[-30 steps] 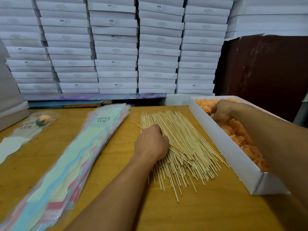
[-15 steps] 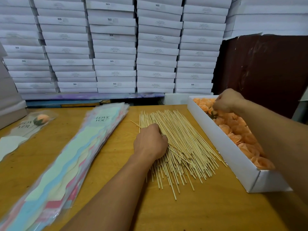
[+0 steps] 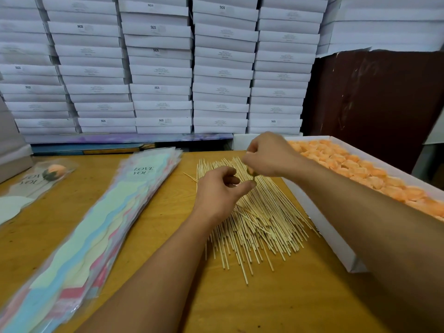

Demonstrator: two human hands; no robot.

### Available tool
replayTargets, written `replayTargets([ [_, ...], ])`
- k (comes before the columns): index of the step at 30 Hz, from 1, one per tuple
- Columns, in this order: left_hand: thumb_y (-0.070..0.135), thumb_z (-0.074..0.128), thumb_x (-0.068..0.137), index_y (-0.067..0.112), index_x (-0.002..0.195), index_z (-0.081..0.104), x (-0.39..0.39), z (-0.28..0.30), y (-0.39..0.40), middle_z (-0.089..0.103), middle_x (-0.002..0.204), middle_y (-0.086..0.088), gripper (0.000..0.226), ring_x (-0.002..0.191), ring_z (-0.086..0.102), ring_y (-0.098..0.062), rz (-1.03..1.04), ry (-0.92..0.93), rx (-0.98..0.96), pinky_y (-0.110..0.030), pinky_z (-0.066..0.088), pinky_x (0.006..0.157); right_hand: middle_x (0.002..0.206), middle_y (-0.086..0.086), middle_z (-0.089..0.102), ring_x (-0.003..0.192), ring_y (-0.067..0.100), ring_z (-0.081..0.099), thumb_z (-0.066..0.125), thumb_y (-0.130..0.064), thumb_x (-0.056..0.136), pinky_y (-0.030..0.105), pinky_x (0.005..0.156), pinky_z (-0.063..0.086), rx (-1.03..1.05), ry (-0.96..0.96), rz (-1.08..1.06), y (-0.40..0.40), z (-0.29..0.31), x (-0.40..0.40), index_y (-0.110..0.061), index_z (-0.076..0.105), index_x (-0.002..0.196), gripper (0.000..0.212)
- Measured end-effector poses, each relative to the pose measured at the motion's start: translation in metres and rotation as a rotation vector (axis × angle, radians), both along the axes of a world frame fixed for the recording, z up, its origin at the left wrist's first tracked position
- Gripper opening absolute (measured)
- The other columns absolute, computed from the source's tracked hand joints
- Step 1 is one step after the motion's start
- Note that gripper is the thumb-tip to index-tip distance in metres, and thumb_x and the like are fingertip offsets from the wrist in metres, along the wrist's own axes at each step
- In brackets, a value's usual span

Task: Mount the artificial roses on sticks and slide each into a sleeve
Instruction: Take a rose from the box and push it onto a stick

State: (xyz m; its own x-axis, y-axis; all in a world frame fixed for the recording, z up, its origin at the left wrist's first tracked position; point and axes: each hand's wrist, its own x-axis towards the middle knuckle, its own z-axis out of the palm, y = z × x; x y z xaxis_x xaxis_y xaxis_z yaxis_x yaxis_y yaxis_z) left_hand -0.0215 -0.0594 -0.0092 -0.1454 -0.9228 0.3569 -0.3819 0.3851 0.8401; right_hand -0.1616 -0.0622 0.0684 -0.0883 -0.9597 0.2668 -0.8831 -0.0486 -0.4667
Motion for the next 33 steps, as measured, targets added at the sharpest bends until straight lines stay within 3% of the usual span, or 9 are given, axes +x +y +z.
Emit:
replayTargets([
  [6, 0.025, 0.082, 0.08, 0.019, 0.095, 0.071, 0.002, 0.0, -0.004, 0.074, 0.086, 0.001, 0.019, 0.083, 0.071, -0.016, 0.02, 0.03, 0.031, -0.034, 0.06, 0.074, 0.103, 0.018, 0.074, 0.097, 0.033, 0.07, 0.069, -0.031, 0.084, 0.051, 0.085, 0.058, 0.056, -0.045, 0.018, 0.001, -0.016, 0.025, 0.0, 0.074, 0.106, 0.038],
  [9, 0.024, 0.08, 0.082, 0.019, 0.094, 0.07, 0.004, -0.002, -0.006, 0.072, 0.085, -0.003, 0.017, 0.08, 0.07, -0.02, 0.05, 0.04, 0.051, -0.037, 0.06, 0.07, 0.094, 0.019, 0.075, 0.086, 0.034, 0.073, 0.07, -0.03, 0.087, 0.049, 0.077, 0.061, 0.087, -0.149, 0.063, -0.001, -0.021, 0.024, -0.001, 0.074, 0.101, 0.033],
  [12, 0.029, 0.075, 0.085, 0.019, 0.09, 0.069, 0.005, -0.002, -0.008, 0.07, 0.08, 0.002, 0.012, 0.074, 0.068, -0.016, 0.128, 0.029, 0.045, -0.029, 0.051, 0.059, 0.082, 0.012, 0.072, 0.064, 0.023, 0.07, 0.06, -0.039, 0.097, 0.033, 0.057, 0.059, 0.138, -0.478, 0.053, -0.01, -0.026, 0.019, -0.004, 0.07, 0.1, 0.037],
  [14, 0.03, 0.072, 0.088, 0.019, 0.087, 0.067, 0.006, -0.002, -0.009, 0.068, 0.079, 0.001, 0.012, 0.073, 0.066, -0.016, 0.191, 0.038, 0.053, -0.027, 0.047, 0.056, 0.078, 0.011, 0.067, 0.06, 0.021, 0.064, 0.049, -0.034, 0.103, 0.032, 0.058, 0.057, 0.118, -0.627, -0.047, -0.019, -0.034, 0.013, -0.001, 0.067, 0.102, 0.038],
  [16, 0.031, 0.07, 0.089, 0.017, 0.088, 0.067, 0.007, -0.002, -0.009, 0.068, 0.08, 0.0, 0.015, 0.073, 0.065, -0.016, 0.236, 0.053, 0.06, -0.028, 0.046, 0.055, 0.085, 0.011, 0.066, 0.075, 0.026, 0.066, 0.047, -0.029, 0.104, 0.036, 0.068, 0.056, 0.099, -0.375, -0.129, -0.027, -0.045, 0.008, -0.001, 0.066, 0.1, 0.034],
  [19, 0.031, 0.069, 0.089, 0.014, 0.09, 0.066, 0.009, -0.001, -0.011, 0.067, 0.081, -0.002, 0.017, 0.071, 0.062, -0.016, 0.281, 0.074, 0.06, -0.028, 0.041, 0.053, 0.07, 0.004, 0.05, 0.064, 0.022, 0.051, 0.062, -0.029, 0.096, 0.029, 0.051, 0.034, 0.142, -0.017, -0.162, -0.031, -0.061, 0.011, -0.013, 0.051, 0.071, 0.032],
  [21, 0.031, 0.069, 0.089, 0.014, 0.09, 0.066, 0.01, -0.001, -0.012, 0.067, 0.081, -0.002, 0.017, 0.07, 0.061, -0.015, 0.296, 0.083, 0.06, -0.028, 0.04, 0.053, 0.067, 0.002, 0.046, 0.062, 0.022, 0.048, 0.07, -0.028, 0.09, 0.029, 0.047, 0.027, 0.136, 0.053, -0.171, -0.035, -0.066, 0.014, -0.016, 0.043, 0.065, 0.039],
  [27, 0.031, 0.07, 0.088, 0.014, 0.089, 0.067, 0.011, -0.001, -0.013, 0.067, 0.08, -0.002, 0.018, 0.072, 0.063, -0.018, 0.296, 0.098, 0.068, -0.03, 0.044, 0.055, 0.073, 0.001, 0.044, 0.076, 0.026, 0.052, 0.069, -0.01, 0.086, 0.028, 0.047, 0.028, 0.116, 0.176, -0.183, -0.039, -0.059, 0.023, -0.016, 0.045, 0.069, 0.029],
  [33, 0.032, 0.069, 0.089, 0.015, 0.093, 0.067, 0.011, 0.0, -0.01, 0.068, 0.082, -0.003, 0.018, 0.077, 0.066, -0.021, 0.29, 0.088, 0.085, -0.042, 0.056, 0.067, 0.073, 0.0, 0.045, 0.073, 0.024, 0.052, 0.077, -0.023, 0.083, 0.027, 0.046, 0.028, 0.114, 0.201, -0.179, -0.041, -0.06, 0.022, -0.017, 0.045, 0.07, 0.034],
])
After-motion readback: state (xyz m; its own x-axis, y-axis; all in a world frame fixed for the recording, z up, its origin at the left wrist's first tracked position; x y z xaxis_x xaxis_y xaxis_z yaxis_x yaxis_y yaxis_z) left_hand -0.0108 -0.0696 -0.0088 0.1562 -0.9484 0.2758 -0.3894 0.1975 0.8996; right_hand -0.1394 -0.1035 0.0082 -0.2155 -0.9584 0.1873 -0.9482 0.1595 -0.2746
